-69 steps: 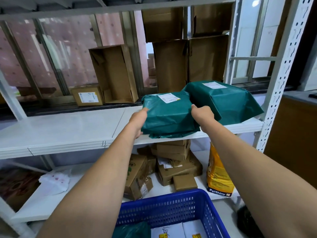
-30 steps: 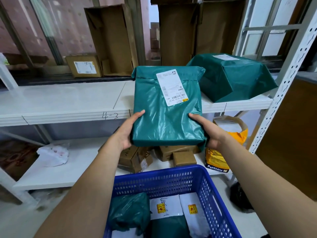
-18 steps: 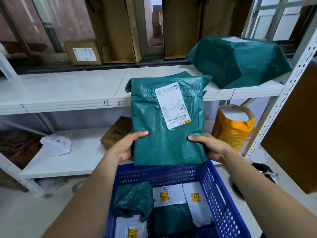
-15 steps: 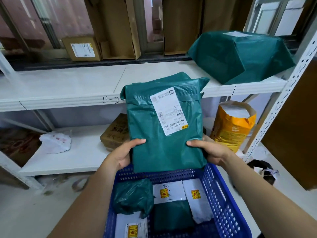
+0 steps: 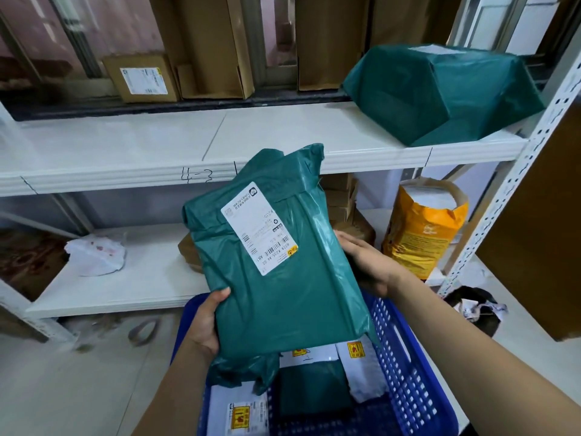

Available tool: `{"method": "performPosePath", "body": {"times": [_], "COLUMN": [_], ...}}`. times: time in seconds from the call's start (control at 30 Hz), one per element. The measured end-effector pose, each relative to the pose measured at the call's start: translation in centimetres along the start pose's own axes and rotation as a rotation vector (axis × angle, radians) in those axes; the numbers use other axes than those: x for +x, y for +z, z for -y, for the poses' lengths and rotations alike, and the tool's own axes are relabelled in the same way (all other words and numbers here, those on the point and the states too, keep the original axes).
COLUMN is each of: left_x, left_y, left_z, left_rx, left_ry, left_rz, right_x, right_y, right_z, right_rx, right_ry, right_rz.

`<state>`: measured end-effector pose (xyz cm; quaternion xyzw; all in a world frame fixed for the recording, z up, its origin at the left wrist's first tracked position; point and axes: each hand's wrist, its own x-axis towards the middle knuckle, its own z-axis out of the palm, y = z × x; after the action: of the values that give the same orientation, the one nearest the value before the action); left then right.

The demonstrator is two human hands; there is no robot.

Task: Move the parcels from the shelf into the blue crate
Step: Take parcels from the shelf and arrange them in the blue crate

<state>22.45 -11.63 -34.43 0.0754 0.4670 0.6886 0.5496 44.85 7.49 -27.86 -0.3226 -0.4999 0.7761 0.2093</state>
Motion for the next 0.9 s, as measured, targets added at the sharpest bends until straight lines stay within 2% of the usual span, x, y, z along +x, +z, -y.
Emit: {"method": "performPosePath", "body": {"times": [0.2, 0.3, 0.4, 0.7, 0.8, 0.9], "left_x": [0.2, -0.2, -0.4, -1.4, -1.5, -1.6], "left_y": [0.7, 1.3, 1.8, 2.9, 2.9, 2.9], "left_z": [-1.0, -1.9, -2.8, -6.1, -6.2, -6.1], "left_rx": [0.004, -0.053, -0.068, -0.067, -0.112, -0.109], "left_ry": [0.046, 0.056, 0.053, 0.153, 0.162, 0.155], "left_rz": [-0.013, 0.032, 0.061, 0.077, 0.079, 0.075], "right_x": [0.1, 0.0, 0.0, 0.8, 2.3, 4.6], "right_y": [0.5, 1.1, 1.6, 2.7, 3.2, 3.4], "right_z": [1.4, 1.7, 2.8, 11.1, 14.6, 17.1], "right_rx": [0.074, 0.027, 0.084, 0.224, 0.301, 0.378], "right_ry": [-0.037, -0.105, -0.173, -0.414, -0.403, -0.347], "right_rz": [-0.063, -0.121, -0.195, -0.361, -0.451, -0.469]}}
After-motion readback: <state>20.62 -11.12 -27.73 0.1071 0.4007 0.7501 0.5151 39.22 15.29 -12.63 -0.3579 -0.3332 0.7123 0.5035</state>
